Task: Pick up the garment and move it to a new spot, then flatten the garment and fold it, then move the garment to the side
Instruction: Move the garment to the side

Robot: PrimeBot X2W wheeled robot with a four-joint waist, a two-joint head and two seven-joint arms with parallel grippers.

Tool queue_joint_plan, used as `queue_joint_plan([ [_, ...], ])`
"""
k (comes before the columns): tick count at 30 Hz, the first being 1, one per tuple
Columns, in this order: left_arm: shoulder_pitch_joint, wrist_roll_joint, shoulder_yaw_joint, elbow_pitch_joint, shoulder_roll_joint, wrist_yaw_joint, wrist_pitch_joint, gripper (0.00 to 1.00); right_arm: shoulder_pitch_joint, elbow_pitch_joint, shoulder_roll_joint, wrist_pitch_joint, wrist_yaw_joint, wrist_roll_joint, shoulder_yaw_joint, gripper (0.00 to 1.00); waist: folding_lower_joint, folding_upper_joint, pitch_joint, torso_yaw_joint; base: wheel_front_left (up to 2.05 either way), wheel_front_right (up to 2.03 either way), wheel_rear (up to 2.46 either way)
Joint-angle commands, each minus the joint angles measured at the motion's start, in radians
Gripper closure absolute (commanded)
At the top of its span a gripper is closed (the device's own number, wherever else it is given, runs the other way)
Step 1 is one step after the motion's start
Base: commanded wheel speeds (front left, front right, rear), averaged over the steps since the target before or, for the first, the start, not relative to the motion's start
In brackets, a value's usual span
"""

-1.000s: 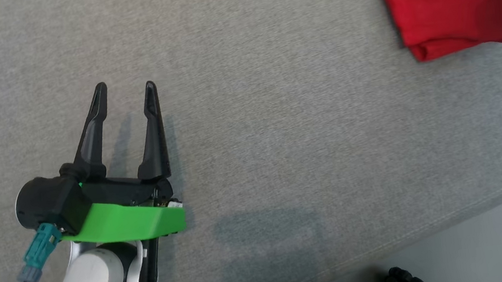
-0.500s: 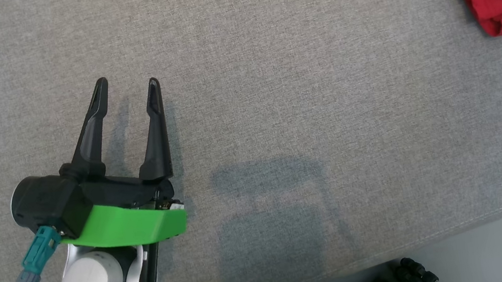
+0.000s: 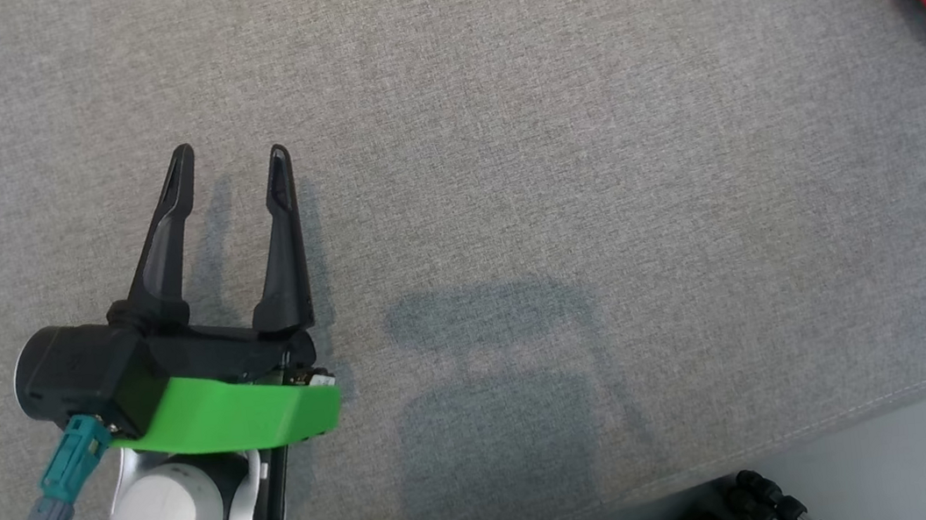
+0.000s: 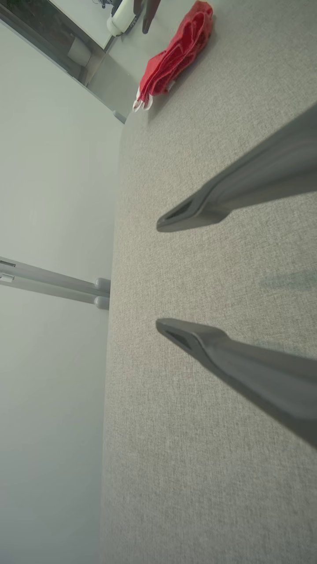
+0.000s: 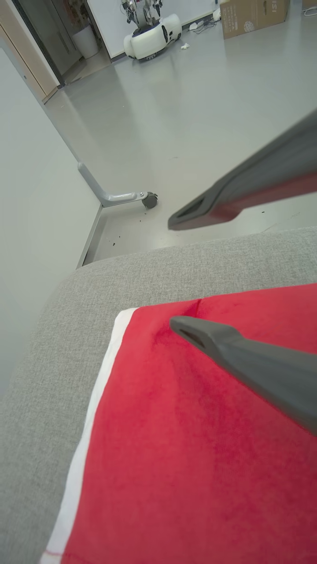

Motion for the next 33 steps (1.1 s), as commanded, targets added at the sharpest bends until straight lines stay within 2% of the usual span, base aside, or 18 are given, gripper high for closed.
queue_joint_plan([
  [1,-0.005,0.0,0.001,0.001,0.009,0.005,0.0,0.0,0.014,0.002,0.007,-0.013,-0.001,-0.026,-0.02,0.0,0.0,-0.0001,-0.001,-0.003,0.0,0.0,0.0],
  [12,-0.001,-0.014,0.008,0.037,0.01,0.006,-0.015,0.0,0.043,0.002,0.11,-0.063,-0.001,-0.164,-0.155,0.0,0.0,-0.0001,-0.061,-0.026,0.0,0.0,0.0],
  [19,0.012,-0.037,0.022,0.085,0.005,0.002,-0.032,0.0,0.054,-0.039,0.18,-0.08,-0.001,-0.221,-0.169,0.0,0.0,-0.0001,-0.133,-0.034,0.0,0.0,0.0],
  [27,0.046,-0.063,0.036,0.199,-0.014,0.005,-0.076,0.0,0.167,-0.215,0.251,-0.08,-0.001,-0.205,-0.215,0.0,0.0,-0.0001,-0.271,-0.027,0.0,0.0,0.0],
  [33,0.083,-0.087,0.058,0.281,-0.026,0.013,-0.108,0.0,0.314,-0.352,0.301,-0.081,-0.001,-0.155,-0.302,0.0,0.0,-0.0001,-0.372,-0.011,0.0,0.0,0.0],
])
